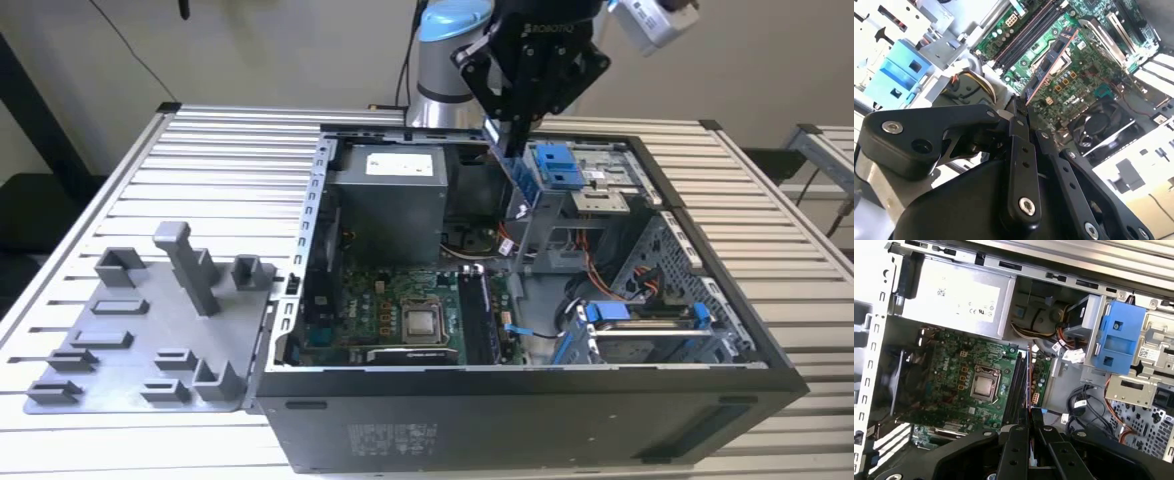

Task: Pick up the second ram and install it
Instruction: 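Insert the second ram into the second slot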

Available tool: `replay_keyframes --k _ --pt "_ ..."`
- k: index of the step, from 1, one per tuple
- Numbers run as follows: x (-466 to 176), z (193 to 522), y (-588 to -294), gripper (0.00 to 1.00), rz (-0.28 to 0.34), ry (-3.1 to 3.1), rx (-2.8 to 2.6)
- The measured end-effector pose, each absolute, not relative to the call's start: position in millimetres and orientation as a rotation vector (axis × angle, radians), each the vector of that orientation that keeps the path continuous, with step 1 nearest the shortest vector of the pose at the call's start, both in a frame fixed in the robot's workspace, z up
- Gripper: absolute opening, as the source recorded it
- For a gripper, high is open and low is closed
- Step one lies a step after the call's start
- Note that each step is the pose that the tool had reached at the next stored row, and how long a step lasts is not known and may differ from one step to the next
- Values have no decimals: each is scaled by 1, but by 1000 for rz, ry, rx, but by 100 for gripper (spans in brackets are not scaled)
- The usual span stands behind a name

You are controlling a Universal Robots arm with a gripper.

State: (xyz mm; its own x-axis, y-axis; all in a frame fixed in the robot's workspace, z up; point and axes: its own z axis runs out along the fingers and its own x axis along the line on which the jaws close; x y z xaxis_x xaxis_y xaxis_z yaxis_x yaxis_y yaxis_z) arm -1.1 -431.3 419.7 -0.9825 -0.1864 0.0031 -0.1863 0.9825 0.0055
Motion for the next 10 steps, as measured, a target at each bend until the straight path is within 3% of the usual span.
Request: replay_keyframes --k 10 --pt "-1 419 -431 14 -9 -3136 107"
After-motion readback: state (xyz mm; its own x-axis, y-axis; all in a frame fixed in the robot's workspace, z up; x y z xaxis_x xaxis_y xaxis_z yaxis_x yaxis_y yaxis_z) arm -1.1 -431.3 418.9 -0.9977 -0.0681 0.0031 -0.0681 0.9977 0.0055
